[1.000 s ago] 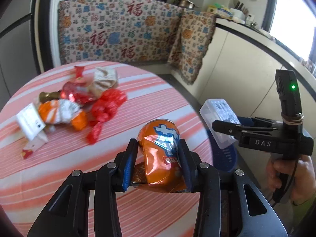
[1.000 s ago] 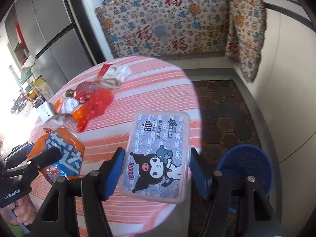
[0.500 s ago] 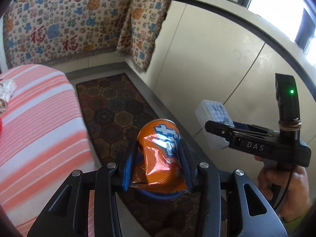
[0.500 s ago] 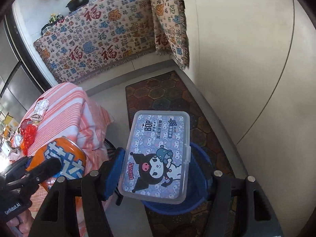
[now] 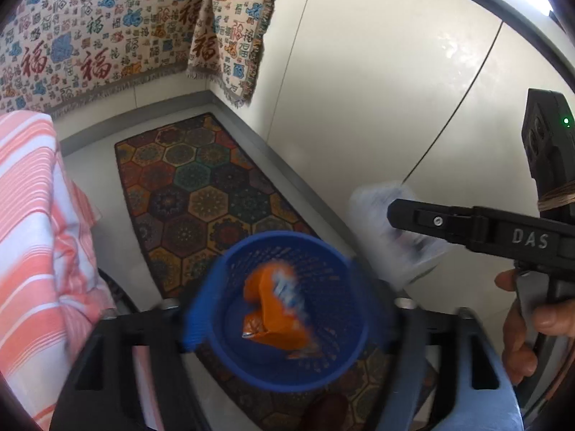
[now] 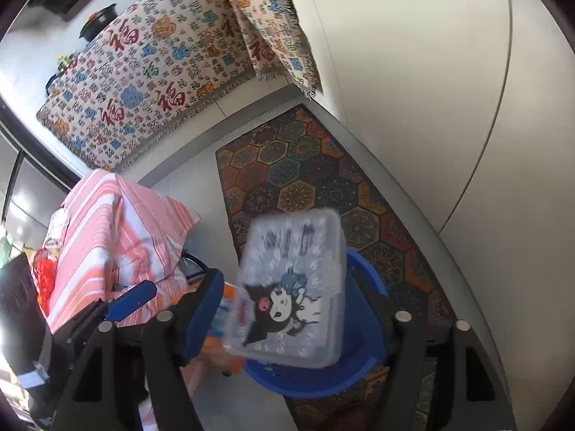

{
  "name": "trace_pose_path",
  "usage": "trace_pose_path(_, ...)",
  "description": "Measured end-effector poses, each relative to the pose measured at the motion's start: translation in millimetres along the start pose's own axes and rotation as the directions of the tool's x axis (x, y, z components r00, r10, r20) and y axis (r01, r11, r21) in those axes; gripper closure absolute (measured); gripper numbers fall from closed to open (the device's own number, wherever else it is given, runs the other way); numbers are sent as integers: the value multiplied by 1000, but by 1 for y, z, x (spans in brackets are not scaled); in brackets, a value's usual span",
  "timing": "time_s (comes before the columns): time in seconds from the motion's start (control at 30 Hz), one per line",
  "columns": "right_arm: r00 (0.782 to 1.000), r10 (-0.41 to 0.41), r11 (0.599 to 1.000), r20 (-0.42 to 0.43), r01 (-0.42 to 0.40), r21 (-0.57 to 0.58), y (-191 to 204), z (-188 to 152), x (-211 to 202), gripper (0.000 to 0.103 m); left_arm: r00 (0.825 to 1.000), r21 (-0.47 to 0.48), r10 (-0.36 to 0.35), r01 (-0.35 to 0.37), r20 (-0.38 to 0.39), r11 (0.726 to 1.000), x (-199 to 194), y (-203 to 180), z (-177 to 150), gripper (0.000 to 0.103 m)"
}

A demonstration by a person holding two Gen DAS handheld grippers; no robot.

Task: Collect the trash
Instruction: 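Carry the can and box to the blue wastebasket and open both tools, then return to the table and grasp the red plastic bag with the right tool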

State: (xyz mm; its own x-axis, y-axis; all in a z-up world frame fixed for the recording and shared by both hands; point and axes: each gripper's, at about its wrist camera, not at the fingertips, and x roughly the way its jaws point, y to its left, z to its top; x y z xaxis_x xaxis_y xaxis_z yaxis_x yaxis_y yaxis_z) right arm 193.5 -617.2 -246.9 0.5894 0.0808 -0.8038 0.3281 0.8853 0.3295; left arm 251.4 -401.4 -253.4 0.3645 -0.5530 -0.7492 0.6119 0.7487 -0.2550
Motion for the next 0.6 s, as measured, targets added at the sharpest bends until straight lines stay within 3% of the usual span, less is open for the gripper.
trace_pose_path(0.03,1000,3,1000,3,-3,25,-4,0,1,31,1000,-6,1,-1,5,1000,3,1,0,12)
trace_pose_path(0.23,998,-18,999,58,17,27,-4,2,-11,31,1000,-28,9,-8,26,1000,-12,2,-1,12)
trace_pose_path(0.47,980,-52,992,191,73,-107,35,-3,-43,28,991,-41,66,-62,117,997,-107,6,-33,4)
trace_pose_path(0.6,965,-67,969,254,123,-213,78,-13,-54,26,985,-64,130,-123,111,990,-153,30,-60,4)
